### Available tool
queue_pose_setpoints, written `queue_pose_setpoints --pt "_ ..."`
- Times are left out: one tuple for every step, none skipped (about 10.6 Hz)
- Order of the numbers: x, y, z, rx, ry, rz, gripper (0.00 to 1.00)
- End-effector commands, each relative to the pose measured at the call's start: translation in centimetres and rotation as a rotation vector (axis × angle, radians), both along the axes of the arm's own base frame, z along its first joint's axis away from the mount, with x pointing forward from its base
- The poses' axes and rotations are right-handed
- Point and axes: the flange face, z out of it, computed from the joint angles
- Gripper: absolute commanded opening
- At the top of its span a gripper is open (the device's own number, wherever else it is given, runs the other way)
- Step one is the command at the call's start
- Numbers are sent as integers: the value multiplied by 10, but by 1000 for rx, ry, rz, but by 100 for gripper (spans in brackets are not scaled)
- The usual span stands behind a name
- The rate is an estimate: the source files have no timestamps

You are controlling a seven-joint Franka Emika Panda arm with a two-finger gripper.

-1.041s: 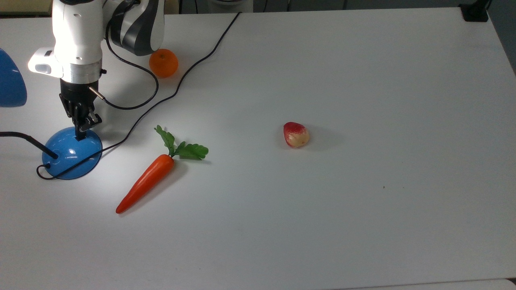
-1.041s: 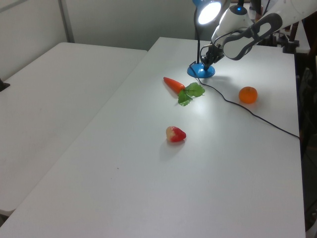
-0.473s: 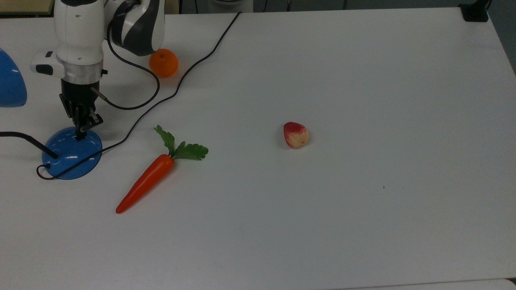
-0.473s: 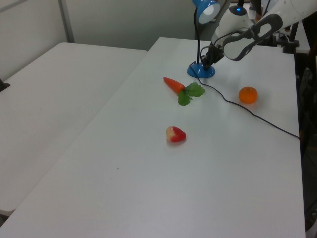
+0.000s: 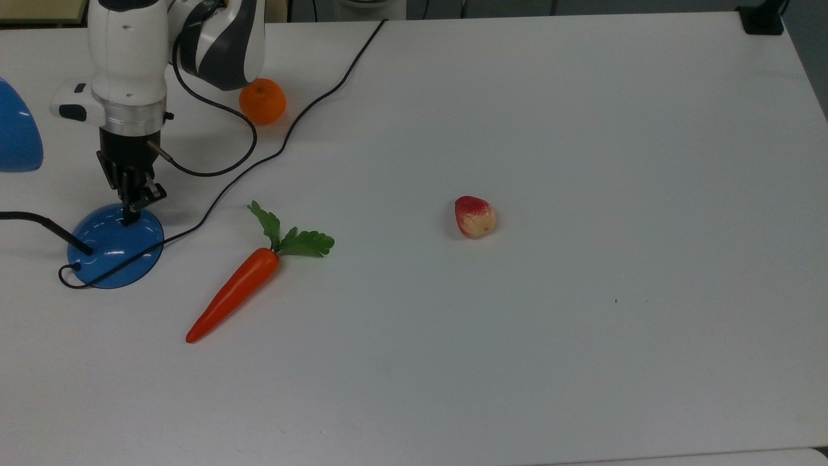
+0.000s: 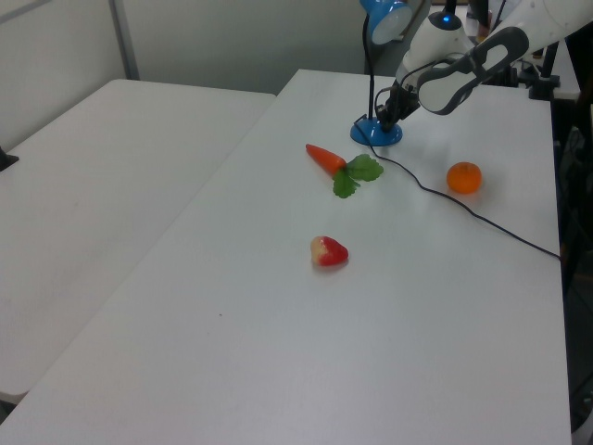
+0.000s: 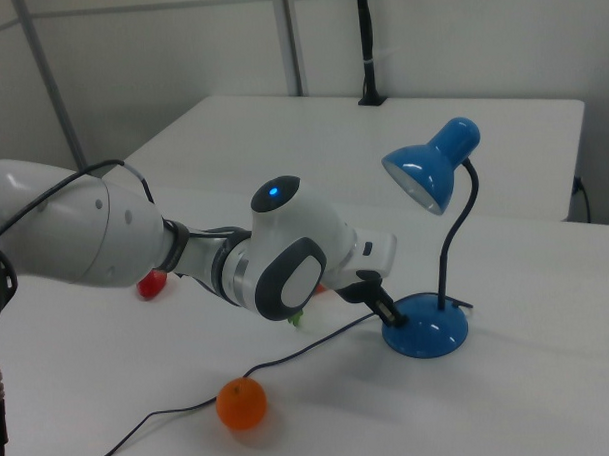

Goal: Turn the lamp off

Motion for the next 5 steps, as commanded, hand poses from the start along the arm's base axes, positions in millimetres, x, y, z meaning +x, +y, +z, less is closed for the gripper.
queue_pose_setpoints --pt "-14 4 1 -1 17 -1 0" --pt "-18 11 14 7 32 2 0" --pt "-22 17 34 22 76 -2 0" --pt "-25 34 54 36 123 17 0" --pt "-28 53 71 50 166 44 0"
